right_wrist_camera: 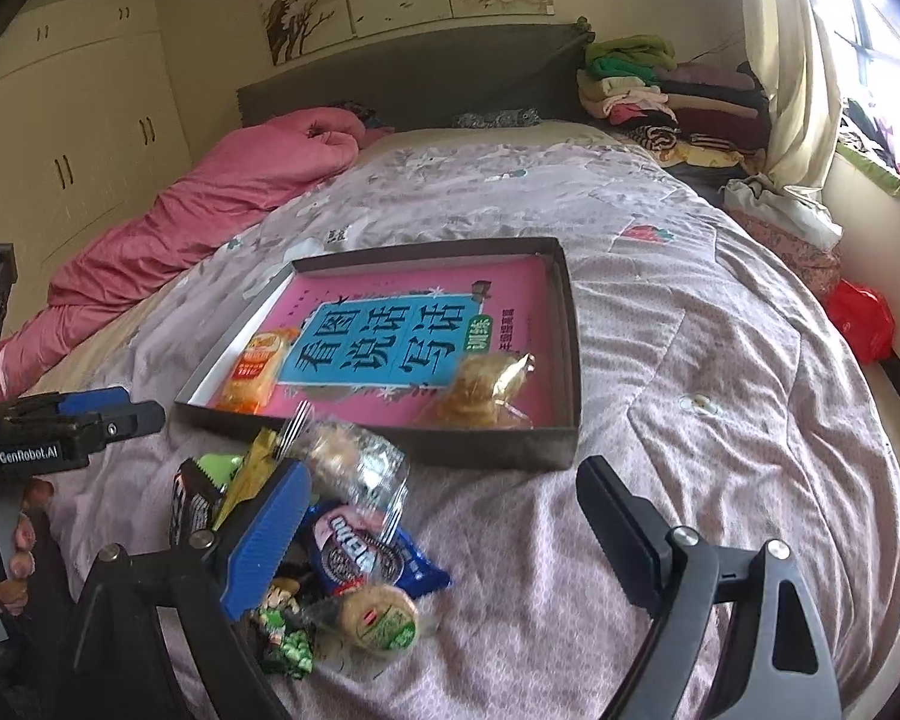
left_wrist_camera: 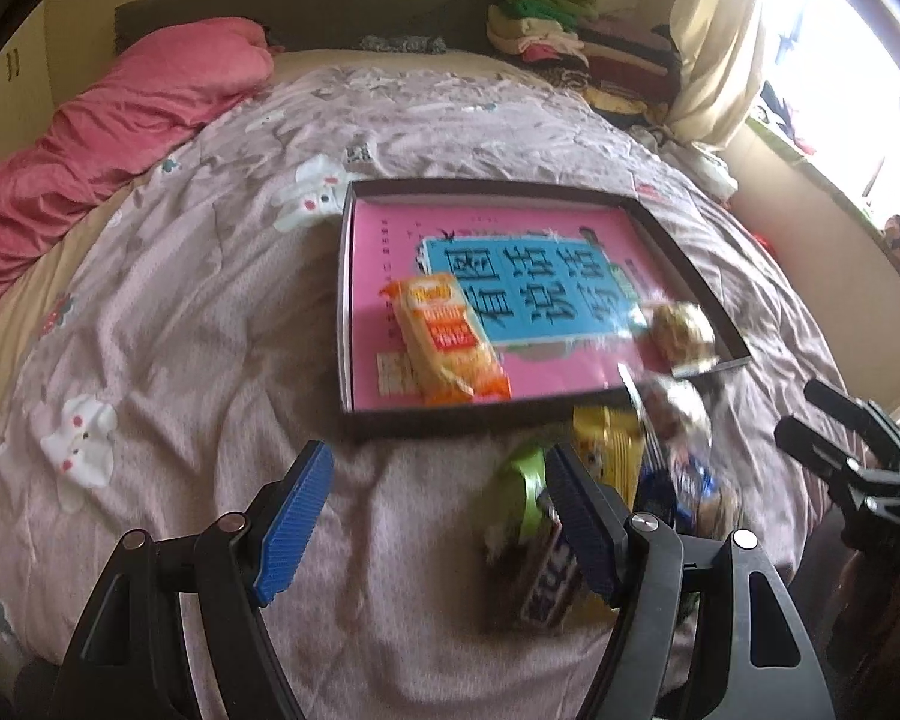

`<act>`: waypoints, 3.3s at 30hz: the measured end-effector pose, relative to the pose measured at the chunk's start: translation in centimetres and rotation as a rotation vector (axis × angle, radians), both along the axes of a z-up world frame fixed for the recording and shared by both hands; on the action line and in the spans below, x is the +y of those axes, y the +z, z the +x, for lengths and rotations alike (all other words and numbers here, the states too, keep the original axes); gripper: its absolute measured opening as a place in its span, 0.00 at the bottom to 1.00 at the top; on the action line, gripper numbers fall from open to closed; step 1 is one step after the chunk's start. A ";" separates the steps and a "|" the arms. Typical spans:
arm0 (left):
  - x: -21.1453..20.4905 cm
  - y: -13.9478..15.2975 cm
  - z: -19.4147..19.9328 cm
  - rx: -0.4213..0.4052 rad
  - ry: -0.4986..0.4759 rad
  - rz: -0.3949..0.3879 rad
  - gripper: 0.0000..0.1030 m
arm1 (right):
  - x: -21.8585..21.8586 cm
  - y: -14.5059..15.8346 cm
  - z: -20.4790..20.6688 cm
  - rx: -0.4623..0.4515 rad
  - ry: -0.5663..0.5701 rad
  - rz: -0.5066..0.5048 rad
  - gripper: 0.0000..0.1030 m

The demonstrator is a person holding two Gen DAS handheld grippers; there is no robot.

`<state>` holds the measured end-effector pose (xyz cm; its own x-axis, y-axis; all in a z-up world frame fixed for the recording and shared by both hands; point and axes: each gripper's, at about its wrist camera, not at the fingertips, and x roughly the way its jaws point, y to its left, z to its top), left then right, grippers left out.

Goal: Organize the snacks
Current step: 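Move the left gripper back to the pile and close on the Snickers bar, then lift the Snickers bar with the left gripper while the right gripper grasps the green-labelled bun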

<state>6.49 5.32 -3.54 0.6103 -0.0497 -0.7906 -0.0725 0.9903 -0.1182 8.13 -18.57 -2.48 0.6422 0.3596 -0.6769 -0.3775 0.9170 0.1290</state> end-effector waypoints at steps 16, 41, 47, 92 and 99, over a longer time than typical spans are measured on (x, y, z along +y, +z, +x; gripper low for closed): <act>-1.6 -1.2 -2.4 0.059 -0.051 0.007 0.73 | 0.1 -1.4 -1.9 0.065 0.053 -0.049 0.88; -3.5 -5.0 -1.7 0.183 -0.135 -0.034 0.73 | 2.5 -5.5 -2.1 0.179 0.191 -0.141 0.84; -3.1 -5.3 -1.5 0.188 -0.128 -0.071 0.73 | 3.0 -5.9 -1.8 0.177 0.215 -0.142 0.65; -1.3 -1.2 -2.2 0.063 -0.127 -0.182 0.28 | 0.7 -2.5 -1.5 0.093 0.135 0.008 0.35; -0.7 -0.4 -1.9 0.034 -0.107 -0.183 0.28 | 0.1 -1.7 -1.2 0.067 0.097 0.021 0.35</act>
